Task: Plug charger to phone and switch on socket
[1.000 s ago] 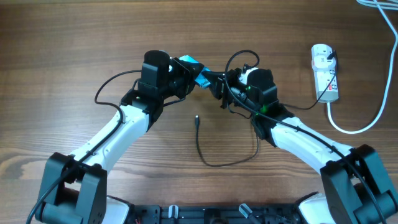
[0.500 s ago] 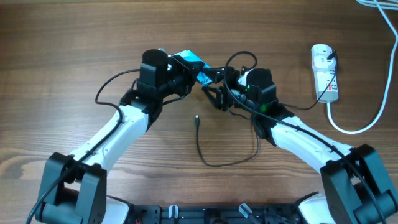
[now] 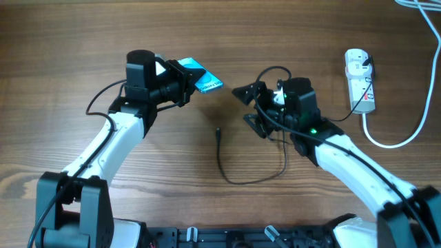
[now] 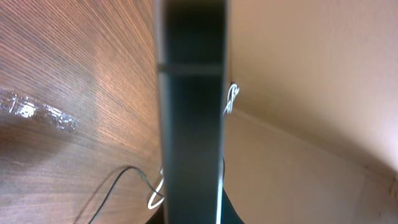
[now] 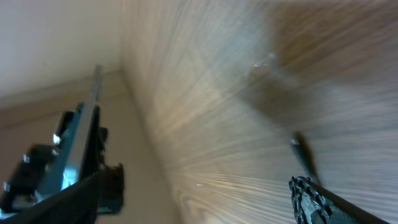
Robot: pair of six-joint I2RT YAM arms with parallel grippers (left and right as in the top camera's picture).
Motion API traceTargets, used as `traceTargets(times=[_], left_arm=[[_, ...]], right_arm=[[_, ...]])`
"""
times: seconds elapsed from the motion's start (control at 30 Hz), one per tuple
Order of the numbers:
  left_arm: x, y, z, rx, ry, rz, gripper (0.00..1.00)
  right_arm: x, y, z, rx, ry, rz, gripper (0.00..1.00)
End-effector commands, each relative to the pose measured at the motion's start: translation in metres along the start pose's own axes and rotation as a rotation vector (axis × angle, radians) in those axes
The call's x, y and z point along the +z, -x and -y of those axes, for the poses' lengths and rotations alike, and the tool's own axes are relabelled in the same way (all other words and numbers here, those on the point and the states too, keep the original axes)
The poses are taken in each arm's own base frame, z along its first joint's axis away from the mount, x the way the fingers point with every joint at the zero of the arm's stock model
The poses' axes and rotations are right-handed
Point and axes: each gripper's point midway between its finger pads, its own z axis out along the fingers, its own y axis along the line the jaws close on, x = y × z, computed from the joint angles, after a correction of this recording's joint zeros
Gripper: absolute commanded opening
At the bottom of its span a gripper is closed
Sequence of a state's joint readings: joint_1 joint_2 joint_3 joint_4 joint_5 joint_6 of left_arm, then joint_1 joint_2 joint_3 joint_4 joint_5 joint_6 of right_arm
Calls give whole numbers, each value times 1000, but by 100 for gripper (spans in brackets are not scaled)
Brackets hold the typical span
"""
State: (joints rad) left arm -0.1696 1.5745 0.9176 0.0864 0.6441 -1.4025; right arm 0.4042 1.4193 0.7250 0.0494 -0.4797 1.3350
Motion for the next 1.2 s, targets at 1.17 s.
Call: traceTargets(times=[1.17], left_arm=[[54, -51, -21, -29, -94, -514, 4]], right_arm=[[-71, -16, 106, -374, -515, 0, 100]])
